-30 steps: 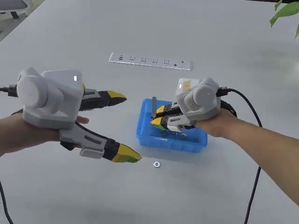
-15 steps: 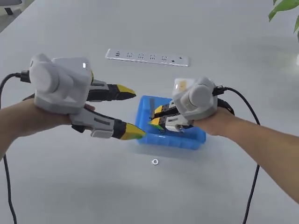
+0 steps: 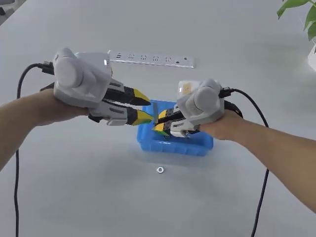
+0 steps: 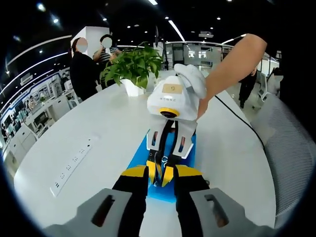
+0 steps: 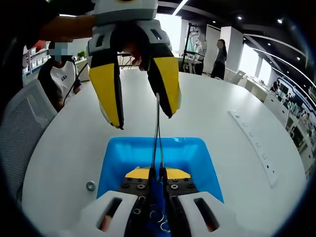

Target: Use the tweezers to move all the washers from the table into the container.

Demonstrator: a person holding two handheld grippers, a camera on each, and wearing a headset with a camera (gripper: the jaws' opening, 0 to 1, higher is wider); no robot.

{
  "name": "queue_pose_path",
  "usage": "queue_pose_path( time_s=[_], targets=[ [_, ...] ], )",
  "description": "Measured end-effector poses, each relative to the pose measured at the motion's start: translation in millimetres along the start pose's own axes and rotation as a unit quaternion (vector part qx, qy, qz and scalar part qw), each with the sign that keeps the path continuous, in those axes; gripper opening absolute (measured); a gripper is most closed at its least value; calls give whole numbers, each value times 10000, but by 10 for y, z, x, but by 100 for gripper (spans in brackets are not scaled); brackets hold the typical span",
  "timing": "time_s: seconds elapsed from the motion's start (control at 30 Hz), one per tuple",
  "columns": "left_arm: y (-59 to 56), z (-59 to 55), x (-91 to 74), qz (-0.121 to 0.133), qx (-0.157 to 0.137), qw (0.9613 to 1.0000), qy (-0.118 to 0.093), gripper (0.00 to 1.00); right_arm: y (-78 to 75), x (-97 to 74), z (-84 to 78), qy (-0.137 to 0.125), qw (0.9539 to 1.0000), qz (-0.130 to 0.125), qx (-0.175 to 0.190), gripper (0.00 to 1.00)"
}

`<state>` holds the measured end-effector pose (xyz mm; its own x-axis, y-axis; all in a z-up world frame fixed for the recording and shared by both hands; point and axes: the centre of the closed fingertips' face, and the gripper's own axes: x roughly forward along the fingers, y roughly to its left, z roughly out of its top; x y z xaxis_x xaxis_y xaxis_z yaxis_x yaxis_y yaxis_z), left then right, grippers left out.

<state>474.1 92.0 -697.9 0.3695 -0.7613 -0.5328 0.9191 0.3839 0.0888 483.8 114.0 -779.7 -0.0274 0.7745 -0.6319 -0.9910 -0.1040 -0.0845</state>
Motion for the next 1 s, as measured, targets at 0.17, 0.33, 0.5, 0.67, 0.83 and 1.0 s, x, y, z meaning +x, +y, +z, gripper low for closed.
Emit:
queue_pose_path(
  time_s=[0.17, 0.33, 0.5, 0.67, 0.83, 1.0],
  targets=[
    [10, 18, 59, -124, 66, 9999, 9, 21, -7, 0, -7, -6, 10000, 10, -5, 9],
    [12, 35, 125, -262, 162, 9995, 40, 15, -16, 1, -17, -7, 10000, 23, -18, 9],
    [2, 36, 164, -369, 210, 9991, 73, 12, -16, 1, -26, 0, 10000, 34, -39, 9],
    [5, 38, 181, -404, 283, 9987, 87, 7, -10, 1, -29, -14, 10000, 59, -71, 9],
    [-10, 46, 188, -463, 327, 9984, 81, 6, -14, 4, -35, 3, 9999, 66, -81, 10],
    [-28, 49, 202, -535, 404, 9977, 113, 6, -12, 5, -50, 83, 9998, 86, -152, 10]
  ],
)
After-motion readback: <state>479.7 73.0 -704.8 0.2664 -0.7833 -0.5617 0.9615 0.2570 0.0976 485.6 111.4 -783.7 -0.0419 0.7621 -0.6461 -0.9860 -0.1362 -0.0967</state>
